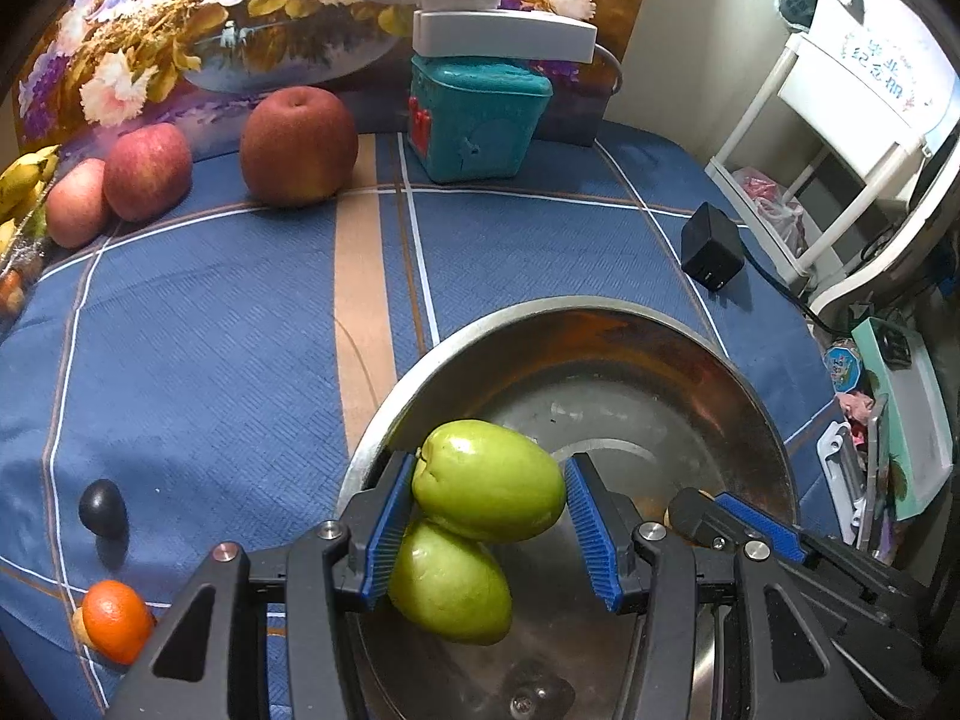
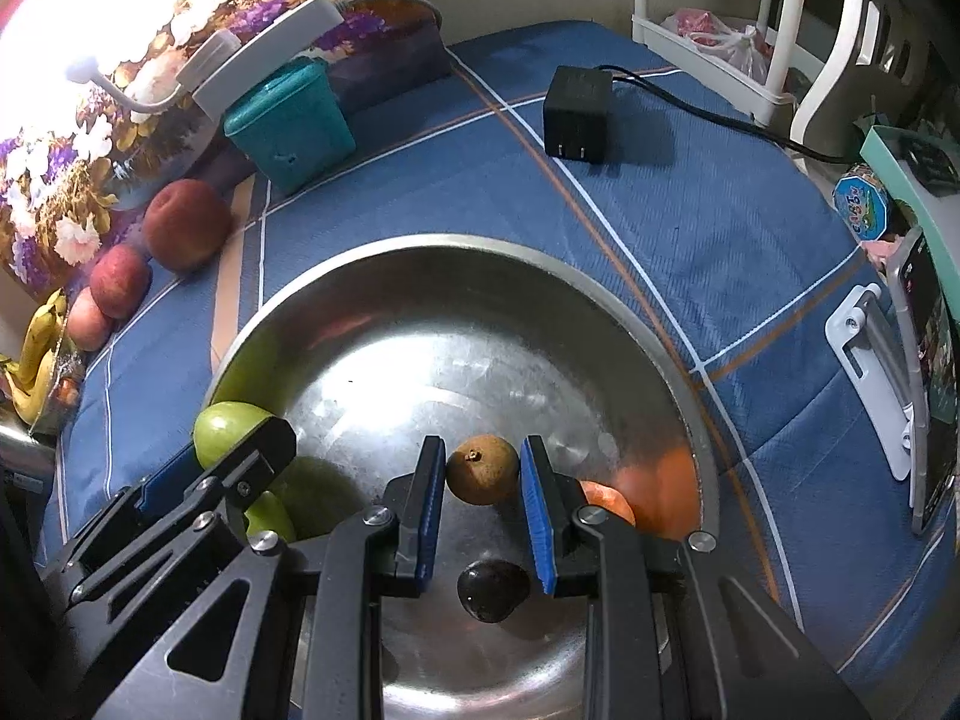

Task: Organize fruits
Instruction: 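Open the left tool to drop the pear while the right tool holds the kiwi above the plate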

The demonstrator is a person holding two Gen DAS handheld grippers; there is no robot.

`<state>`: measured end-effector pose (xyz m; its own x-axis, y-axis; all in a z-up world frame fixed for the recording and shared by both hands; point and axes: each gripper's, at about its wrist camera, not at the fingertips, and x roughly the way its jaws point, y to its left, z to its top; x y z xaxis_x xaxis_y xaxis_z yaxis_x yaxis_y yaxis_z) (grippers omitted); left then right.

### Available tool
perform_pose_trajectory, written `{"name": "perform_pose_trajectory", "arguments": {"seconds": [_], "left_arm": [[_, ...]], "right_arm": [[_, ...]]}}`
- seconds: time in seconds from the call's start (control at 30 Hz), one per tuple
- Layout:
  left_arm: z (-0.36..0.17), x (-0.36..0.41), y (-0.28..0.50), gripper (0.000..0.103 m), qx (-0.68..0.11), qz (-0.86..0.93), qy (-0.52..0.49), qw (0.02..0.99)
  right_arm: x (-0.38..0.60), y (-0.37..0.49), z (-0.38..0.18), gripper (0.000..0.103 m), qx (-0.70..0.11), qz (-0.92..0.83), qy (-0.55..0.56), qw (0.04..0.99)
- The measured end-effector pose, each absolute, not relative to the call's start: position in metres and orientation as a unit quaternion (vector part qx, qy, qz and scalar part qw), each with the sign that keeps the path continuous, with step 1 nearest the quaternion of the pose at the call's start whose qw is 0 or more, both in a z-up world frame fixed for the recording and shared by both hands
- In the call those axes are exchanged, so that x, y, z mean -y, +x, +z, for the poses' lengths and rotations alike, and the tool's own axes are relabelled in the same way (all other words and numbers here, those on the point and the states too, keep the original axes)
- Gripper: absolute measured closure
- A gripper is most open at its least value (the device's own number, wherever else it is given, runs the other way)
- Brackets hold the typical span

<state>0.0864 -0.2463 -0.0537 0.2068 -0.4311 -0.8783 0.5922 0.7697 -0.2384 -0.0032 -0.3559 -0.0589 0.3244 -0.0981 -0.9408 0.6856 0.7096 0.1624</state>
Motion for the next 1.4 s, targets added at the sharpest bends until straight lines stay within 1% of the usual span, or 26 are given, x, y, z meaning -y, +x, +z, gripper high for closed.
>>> {"name": "perform_pose_trajectory", "arguments": {"seconds": [0.5, 0.77, 1.1, 1.4], "left_arm": [[-0.057, 0.247, 0.087, 0.047, -0.547, -0.333, 0.075, 0.764], [-0.047, 0.238, 0.09, 0.046, -0.547, -0.327, 0.067, 0.768], [-0.026, 0.221, 0.088, 0.046, -0.547, -0.316, 0.062, 0.773], [-0.021, 0.194, 0.087, 0.046, -0.56, -0.291, 0.051, 0.774]], "right_arm": [[0.357, -0.002, -0.067, 0.076, -0.532, -0.258, 0.283, 0.755], [0.354, -0.001, -0.066, 0.076, -0.533, -0.259, 0.281, 0.755], [0.344, 0.001, -0.056, 0.075, -0.536, -0.252, 0.264, 0.761], [0.339, -0.011, -0.041, 0.075, -0.537, -0.261, 0.251, 0.762]]}}
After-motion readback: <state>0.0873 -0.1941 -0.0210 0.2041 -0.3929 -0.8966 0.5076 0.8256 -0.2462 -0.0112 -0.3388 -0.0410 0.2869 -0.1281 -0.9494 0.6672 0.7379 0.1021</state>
